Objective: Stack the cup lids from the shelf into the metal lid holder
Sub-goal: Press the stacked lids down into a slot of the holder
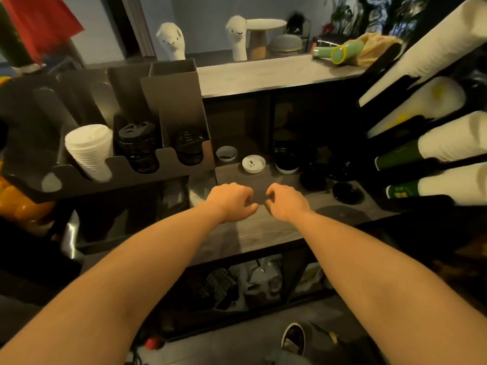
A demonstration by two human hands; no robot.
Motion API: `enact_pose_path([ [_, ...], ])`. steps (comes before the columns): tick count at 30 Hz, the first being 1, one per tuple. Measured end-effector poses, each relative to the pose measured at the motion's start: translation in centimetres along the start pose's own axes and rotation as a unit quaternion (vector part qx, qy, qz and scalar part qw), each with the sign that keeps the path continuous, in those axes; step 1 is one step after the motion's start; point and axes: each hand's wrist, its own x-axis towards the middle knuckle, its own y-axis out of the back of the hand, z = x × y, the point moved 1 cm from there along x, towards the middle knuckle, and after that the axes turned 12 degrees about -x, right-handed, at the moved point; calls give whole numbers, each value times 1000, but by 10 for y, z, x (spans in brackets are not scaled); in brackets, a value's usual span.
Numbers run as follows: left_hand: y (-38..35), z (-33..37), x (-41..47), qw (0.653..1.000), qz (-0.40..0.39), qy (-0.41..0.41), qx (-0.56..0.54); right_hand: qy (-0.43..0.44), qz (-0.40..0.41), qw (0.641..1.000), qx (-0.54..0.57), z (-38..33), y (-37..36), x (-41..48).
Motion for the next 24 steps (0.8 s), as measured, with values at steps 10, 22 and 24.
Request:
enact_pose_path([
  [10, -47, 57, 122, 992, -110, -54, 35, -125, 41, 990, -43, 134, -12, 37],
  [22, -113, 120, 242, 987, -152, -29, 40, -139, -70, 978, -141, 242, -29, 91],
  [24, -118, 123, 249, 987, -156, -2, 31, -106, -75, 979, -155, 249, -31, 96],
])
